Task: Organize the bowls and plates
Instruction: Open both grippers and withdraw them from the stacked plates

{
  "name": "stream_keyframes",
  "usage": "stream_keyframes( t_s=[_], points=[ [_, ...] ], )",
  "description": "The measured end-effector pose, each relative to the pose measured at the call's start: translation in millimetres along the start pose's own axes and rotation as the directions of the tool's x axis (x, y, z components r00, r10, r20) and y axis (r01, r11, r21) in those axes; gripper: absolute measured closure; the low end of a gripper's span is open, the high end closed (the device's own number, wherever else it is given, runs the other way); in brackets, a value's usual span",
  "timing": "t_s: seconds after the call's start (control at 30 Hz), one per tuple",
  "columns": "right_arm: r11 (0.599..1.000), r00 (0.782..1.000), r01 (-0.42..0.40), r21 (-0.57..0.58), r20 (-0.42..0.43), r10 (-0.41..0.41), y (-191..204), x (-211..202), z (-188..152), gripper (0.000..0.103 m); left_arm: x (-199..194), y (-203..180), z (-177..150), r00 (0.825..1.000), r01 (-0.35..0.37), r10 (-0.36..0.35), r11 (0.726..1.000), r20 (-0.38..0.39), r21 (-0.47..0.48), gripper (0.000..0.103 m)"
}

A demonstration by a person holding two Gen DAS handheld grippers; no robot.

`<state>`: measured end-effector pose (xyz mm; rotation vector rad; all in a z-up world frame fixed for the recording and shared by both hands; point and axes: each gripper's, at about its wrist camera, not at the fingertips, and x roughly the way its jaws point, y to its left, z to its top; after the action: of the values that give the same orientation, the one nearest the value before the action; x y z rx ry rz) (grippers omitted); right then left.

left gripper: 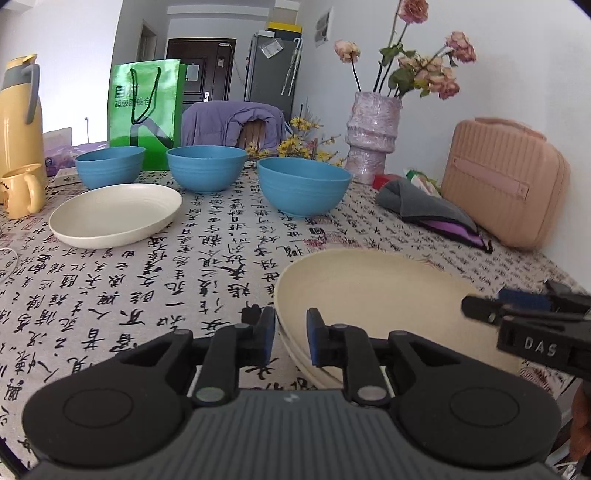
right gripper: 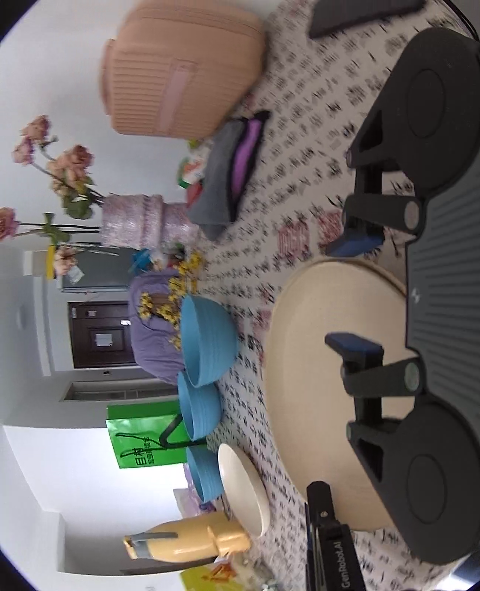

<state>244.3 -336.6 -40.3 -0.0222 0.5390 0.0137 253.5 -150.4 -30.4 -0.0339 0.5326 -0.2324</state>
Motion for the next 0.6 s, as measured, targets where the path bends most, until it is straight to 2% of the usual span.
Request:
stream_keyframes(
  t_s=[0.07, 0.13, 0.33, 0.6],
  points=[
    [0.999, 0.999, 0.034, -0.025, 0.028, -0.034, 0, -2, 1, 0.051, 4, -6, -3, 1.000, -0.027, 0.027, 0.999, 0.003, 0.030, 0.085],
    [1.000, 0.999, 0.026, -0.005, 0.027, -0.026, -6, -4, 3, 0.050, 3, -9, -3, 0.999, -0.035, 0.035, 0.998, 0.013, 0.042, 0.085],
    [0.999, 0.999, 0.032, 0.026, 0.027, -0.033, -15, -8, 5, 0.049, -4, 3, -3, 1.000, -0.009, 0.009, 1.000, 0.006, -0.007, 0.077],
    [1.000, 0.998, -0.014, -0.026, 0.060, 0.015, 15, -29, 12, 0.045, -49, 37, -5, 0.996, -0.037, 0.041, 0.998, 0.074, -0.050, 0.055]
  ],
)
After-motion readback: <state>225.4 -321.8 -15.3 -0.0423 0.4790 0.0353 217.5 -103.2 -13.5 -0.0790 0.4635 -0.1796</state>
